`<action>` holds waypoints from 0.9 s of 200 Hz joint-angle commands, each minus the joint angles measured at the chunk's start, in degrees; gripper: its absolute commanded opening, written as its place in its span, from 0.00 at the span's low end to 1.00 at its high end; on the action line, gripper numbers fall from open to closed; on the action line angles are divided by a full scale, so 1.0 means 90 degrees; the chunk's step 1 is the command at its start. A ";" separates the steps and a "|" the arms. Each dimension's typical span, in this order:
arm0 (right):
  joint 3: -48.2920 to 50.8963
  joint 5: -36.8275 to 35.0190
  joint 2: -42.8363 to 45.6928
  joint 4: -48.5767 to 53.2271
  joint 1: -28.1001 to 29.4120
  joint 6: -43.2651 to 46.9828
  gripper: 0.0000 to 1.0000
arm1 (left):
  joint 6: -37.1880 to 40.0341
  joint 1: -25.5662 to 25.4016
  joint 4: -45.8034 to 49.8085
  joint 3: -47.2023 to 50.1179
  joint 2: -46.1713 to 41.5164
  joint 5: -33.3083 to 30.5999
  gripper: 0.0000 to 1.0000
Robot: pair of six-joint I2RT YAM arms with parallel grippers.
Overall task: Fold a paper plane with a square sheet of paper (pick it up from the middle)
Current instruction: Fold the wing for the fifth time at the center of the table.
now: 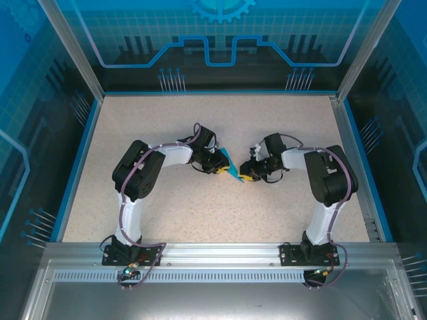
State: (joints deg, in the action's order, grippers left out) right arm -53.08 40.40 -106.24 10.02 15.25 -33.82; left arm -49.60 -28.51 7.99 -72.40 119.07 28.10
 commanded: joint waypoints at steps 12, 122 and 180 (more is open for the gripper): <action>0.0021 -0.0829 0.0870 0.0354 0.0121 0.0471 0.21 | -0.0121 -0.0025 0.0733 -0.0222 0.0278 -0.0213 0.20; -0.1256 -0.3092 0.0263 0.1929 0.1673 0.0894 0.11 | -0.0282 -0.0023 0.1332 -0.0637 0.0553 -0.0296 0.18; -0.1476 -0.3665 -0.0064 0.2270 0.1715 0.0829 0.09 | -0.0186 -0.0018 0.1663 -0.0820 0.0652 -0.0353 0.18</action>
State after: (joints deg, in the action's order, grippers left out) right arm -64.60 10.76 -105.43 27.07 30.26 -26.48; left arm -51.07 -28.51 17.54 -79.18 121.95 28.10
